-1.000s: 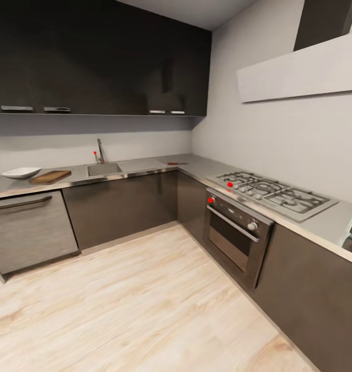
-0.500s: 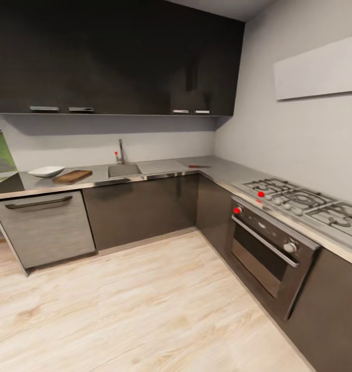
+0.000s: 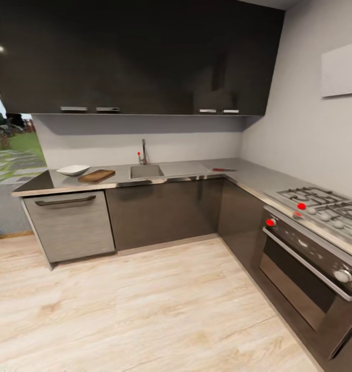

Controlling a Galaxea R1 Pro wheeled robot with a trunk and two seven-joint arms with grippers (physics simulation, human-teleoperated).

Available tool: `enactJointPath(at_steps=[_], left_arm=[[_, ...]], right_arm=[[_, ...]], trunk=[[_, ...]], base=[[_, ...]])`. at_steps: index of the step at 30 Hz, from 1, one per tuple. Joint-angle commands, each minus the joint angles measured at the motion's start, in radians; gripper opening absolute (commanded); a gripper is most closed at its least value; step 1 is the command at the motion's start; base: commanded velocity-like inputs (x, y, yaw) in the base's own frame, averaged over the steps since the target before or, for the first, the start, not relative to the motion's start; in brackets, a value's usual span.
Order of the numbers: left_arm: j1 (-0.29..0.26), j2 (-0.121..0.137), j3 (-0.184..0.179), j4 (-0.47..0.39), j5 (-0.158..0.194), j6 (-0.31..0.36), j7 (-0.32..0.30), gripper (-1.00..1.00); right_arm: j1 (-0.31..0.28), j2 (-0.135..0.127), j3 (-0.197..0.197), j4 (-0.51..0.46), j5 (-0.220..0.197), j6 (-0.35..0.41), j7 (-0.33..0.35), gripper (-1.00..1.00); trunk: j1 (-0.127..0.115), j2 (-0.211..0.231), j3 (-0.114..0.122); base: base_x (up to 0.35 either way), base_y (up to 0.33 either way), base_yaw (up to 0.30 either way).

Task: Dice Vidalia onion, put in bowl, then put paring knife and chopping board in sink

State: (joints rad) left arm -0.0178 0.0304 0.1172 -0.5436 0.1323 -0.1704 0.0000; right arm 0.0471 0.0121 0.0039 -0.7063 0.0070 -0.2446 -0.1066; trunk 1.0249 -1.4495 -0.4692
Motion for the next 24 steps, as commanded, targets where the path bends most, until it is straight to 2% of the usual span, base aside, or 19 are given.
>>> enactJointPath(at_steps=[1, 17, 24], left_arm=[[-0.001, 0.0, -0.002, 0.001, 0.01, -0.003, 0.0, 1.0], [-0.001, -0.001, -0.002, -0.001, 0.01, -0.003, 0.0, 1.0], [-0.001, -0.001, -0.002, -0.001, 0.01, -0.003, 0.0, 1.0]], right_arm=[[0.0, 0.0, 0.001, 0.0, 0.001, -0.001, -0.004, 1.0], [0.0, 0.0, 0.001, 0.004, 0.002, -0.001, -0.004, 1.0], [0.0, 0.0, 0.001, 0.004, 0.002, -0.001, -0.004, 1.0]], trunk=[[0.0, -0.001, -0.001], [0.0, -0.001, -0.001], [0.0, -0.001, -0.001]], base=[[0.019, 0.01, 0.247], [0.006, -0.003, 0.247], [0.165, -0.032, 0.247]])
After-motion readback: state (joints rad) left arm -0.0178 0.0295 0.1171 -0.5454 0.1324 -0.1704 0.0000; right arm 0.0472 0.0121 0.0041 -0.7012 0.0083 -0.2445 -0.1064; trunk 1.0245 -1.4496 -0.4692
